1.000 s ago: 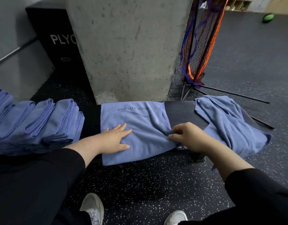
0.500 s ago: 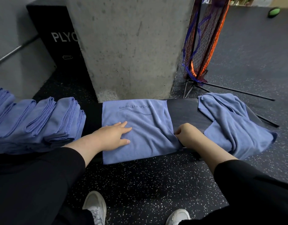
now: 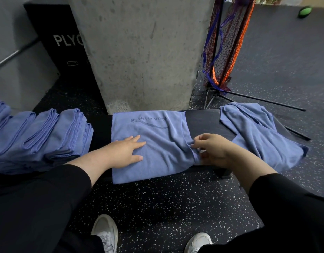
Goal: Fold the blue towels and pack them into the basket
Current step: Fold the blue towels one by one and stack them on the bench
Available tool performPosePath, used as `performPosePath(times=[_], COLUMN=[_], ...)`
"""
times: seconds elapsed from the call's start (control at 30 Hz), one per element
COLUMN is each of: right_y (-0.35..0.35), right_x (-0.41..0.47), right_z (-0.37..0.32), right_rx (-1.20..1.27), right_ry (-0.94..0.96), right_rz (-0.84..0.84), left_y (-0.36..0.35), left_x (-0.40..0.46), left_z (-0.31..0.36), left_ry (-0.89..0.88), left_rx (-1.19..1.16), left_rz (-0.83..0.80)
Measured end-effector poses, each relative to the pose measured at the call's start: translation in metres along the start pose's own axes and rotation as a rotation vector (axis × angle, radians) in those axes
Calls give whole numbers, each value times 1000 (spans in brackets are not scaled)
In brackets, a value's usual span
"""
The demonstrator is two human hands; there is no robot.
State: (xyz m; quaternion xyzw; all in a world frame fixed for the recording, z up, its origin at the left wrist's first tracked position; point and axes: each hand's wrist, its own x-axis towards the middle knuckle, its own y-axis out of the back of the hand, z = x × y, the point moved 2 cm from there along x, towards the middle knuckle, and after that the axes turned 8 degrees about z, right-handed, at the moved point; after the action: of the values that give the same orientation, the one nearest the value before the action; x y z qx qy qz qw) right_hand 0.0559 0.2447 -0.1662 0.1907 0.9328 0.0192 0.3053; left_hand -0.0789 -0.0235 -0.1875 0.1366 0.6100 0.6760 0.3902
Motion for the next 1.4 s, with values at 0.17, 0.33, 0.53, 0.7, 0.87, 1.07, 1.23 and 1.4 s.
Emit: performPosePath(times=[0.17, 0.33, 0.53, 0.7, 0.87, 1.07, 1.23, 1.4], right_y=[0, 16, 21, 19, -10, 4, 18, 6], right_x=[-8, -9, -9, -3, -11, -4, -8, -1], right_z=[-2, 0, 0, -4, -1, -6, 1, -7], right_rx=[33, -322, -751, -829, -1078, -923, -986, -864], right_ry=[-17, 120, 224, 362, 385, 333, 264, 493], right_rz=[-92, 78, 214, 394, 246, 270, 258, 451], left_y=[0, 1, 0, 0, 3, 0, -1, 6], left_x=[-1, -3, -4, -4, -6, -5, -3, -3], left_z=[0, 1, 4, 3, 5, 1, -1, -3], left_ry=[6, 15, 18, 13, 8, 6, 3, 65], left_rx=[-20, -31, -28, -34, -26, -49, -36, -67], left_rz=[-2, -8, -14, -11, -26, -24, -26, 201])
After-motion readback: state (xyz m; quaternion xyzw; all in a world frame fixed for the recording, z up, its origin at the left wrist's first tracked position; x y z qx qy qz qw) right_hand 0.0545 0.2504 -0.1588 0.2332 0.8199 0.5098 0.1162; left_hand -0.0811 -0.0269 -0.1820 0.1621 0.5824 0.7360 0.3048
